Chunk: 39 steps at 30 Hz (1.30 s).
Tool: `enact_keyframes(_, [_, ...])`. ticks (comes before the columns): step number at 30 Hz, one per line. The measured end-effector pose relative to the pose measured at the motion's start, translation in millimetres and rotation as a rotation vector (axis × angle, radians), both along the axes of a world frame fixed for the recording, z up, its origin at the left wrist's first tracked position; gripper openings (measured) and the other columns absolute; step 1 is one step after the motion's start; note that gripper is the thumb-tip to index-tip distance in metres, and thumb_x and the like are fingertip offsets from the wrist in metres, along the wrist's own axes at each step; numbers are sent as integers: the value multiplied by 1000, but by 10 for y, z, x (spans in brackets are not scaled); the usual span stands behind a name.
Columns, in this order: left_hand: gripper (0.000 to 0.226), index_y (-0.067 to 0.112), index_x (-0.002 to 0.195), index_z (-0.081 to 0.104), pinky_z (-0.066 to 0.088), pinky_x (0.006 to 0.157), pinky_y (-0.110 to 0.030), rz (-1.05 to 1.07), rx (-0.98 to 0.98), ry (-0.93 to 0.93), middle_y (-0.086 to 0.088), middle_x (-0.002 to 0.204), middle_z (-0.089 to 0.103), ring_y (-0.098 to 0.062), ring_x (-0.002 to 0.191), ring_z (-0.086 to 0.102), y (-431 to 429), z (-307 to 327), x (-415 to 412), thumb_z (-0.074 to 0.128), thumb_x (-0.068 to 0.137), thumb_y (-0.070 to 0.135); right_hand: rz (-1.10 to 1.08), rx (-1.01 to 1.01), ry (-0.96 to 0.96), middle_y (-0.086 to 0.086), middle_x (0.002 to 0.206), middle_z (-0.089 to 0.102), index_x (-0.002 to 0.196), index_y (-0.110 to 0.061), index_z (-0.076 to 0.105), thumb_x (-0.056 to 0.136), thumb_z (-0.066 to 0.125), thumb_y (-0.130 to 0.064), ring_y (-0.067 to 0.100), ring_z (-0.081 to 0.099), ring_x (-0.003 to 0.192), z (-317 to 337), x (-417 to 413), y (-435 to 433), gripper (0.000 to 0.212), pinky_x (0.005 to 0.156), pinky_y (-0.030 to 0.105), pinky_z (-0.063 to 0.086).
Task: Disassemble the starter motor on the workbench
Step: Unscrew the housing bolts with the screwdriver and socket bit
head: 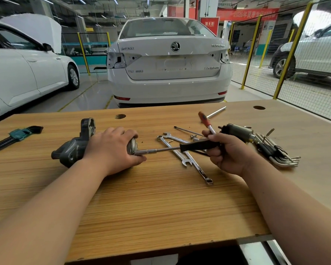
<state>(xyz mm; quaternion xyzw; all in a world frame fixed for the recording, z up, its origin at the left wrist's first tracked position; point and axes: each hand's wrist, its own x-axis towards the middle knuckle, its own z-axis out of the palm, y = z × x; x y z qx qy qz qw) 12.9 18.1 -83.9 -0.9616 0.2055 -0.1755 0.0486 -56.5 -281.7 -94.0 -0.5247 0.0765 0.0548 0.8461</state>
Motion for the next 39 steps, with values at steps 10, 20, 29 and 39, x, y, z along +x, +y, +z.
enact_keyframes(10, [90, 47, 129, 32, 39, 88, -36, 4, 21, 22, 13, 125, 49, -13, 115, 46, 4, 4, -1, 33, 52, 95, -93, -527, 128, 3, 52, 58, 104, -14, 64, 96, 51, -52, 14, 46, 38, -10, 44, 34, 41, 37, 22, 37])
enact_keyframes(20, [77, 46, 129, 33, 38, 87, -36, 0, 1, 34, 12, 125, 49, -13, 114, 45, -23, 43, -36, 50, 61, 78, 8, -367, 73, 7, 64, 64, 106, -11, 62, 95, 61, -30, 11, 53, 48, -39, 68, -56, 23, 42, 22, 43])
enact_keyframes(29, [81, 45, 131, 31, 38, 87, -34, 22, 2, 32, 13, 127, 48, -12, 115, 44, -32, 50, -46, 46, 60, 80, 51, -217, 42, 19, 109, 58, 115, -17, 58, 80, 65, -2, 14, 56, 58, -44, 39, -31, 39, 49, 24, 48])
enact_keyframes(39, [100, 42, 139, 25, 37, 97, -38, 31, 71, 106, 12, 139, 40, -14, 127, 38, -28, 97, -40, 49, 54, 89, -112, -904, -48, -3, 50, 60, 99, -18, 59, 99, 42, -51, 12, 48, 38, -34, 21, 53, 38, 38, 24, 38])
